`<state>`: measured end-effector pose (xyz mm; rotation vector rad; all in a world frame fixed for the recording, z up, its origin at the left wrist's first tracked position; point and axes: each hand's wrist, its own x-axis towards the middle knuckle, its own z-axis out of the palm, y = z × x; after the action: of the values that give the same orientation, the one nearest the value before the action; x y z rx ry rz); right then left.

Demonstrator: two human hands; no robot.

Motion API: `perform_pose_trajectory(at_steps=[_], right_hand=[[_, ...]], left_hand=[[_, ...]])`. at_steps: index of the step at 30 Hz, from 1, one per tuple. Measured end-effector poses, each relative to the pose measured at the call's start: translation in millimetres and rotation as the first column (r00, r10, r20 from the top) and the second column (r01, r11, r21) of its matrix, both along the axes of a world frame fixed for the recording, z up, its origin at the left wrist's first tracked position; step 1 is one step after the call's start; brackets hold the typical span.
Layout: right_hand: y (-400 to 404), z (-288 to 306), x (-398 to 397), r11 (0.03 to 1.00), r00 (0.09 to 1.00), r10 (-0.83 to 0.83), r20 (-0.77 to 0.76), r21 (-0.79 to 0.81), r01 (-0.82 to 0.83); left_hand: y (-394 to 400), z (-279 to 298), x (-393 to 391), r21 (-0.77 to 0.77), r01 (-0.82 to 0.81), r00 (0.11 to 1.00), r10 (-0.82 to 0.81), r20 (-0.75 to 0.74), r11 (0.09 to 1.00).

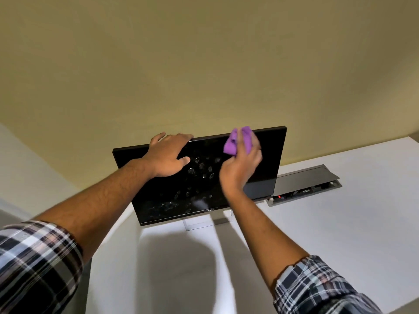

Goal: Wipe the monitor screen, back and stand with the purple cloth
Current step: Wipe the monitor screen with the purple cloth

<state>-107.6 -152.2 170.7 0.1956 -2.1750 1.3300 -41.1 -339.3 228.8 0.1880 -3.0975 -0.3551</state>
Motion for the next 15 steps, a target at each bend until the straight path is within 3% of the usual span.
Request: perform_pose_trajectory(at_steps=[5, 8, 10, 15], right_hand=[[-21.6, -11.2, 30.9, 0.899, 0.959, 0.284, -0.006, 0.349, -0.264], [-1.1, -12.9, 14.5, 0.83, 0.939, 0.324, -0.116, 0.511, -0.223], [20.4, -10.0, -6.6, 0.872, 0.974, 0.208, -0.087, 0.467, -0.145], [53.0, 2.5, -45.2, 0.988, 0.995, -0.053, 0.08, 0.146, 0.04]], left_hand=[[0.8, 2.1, -2.8, -0.013, -0.002, 1.0, 0.002, -0.007, 1.0], [1.5, 2.0, -2.2, -0.024, -0.002, 1.0, 0.001, -0.009, 1.0], [2.2, 2.6, -0.8, -0.007, -0.002, 1.0, 0.002, 0.0, 1.0], [4.6, 4.7, -0.2, 0.011, -0.006, 1.0, 0.006, 0.002, 1.0]])
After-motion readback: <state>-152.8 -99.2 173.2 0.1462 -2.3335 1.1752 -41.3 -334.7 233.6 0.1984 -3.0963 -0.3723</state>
